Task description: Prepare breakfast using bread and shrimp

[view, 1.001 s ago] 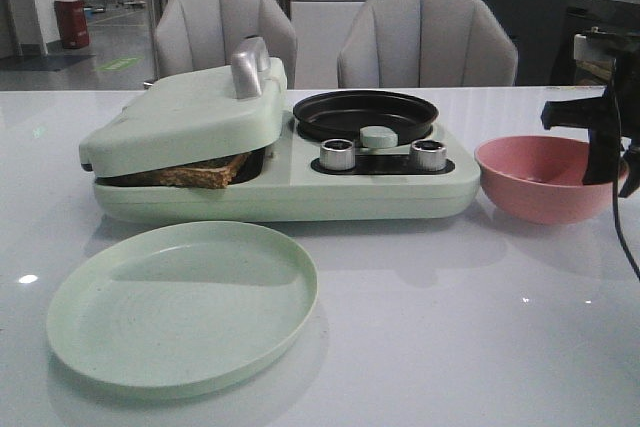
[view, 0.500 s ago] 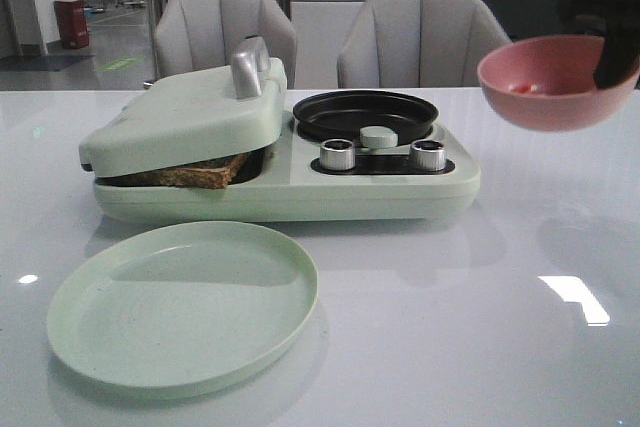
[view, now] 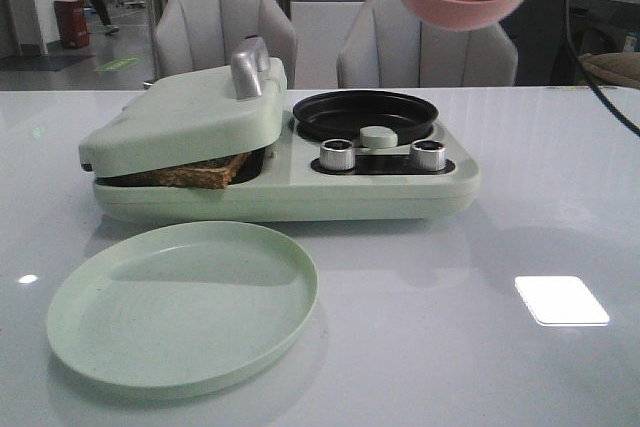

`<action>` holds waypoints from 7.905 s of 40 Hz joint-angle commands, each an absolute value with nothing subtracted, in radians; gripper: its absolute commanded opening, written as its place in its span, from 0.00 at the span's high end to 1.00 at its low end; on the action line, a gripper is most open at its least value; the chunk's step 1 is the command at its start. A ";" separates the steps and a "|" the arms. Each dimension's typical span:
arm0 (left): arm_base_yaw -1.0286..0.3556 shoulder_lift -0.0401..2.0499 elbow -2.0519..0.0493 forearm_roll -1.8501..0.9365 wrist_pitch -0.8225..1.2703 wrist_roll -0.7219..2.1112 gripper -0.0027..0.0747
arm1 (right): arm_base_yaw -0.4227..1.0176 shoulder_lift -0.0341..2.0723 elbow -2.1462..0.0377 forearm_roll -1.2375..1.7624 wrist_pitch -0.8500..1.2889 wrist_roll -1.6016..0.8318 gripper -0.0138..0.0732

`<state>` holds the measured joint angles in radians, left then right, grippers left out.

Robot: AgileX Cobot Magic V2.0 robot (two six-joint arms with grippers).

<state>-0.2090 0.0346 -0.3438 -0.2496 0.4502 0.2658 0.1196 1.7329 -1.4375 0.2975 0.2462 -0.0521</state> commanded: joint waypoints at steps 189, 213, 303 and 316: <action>-0.213 0.048 -0.368 -0.267 0.374 0.255 0.82 | -0.151 1.844 -1.315 0.356 0.685 -0.322 0.30; -0.213 0.048 -0.368 -0.267 0.374 0.255 0.82 | -0.029 1.366 -1.341 0.337 0.682 -0.326 0.30; -0.213 0.048 -0.368 -0.267 0.374 0.255 0.82 | 0.273 0.169 -0.200 0.368 0.080 -0.329 0.68; -0.213 0.048 -0.323 -0.180 0.337 0.254 0.82 | 0.273 0.169 -0.200 0.368 0.080 -0.329 0.68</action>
<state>-0.2090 0.0346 -0.3189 -0.2109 0.4382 0.2658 0.2714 0.1628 -0.1710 0.3645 0.1654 -0.3202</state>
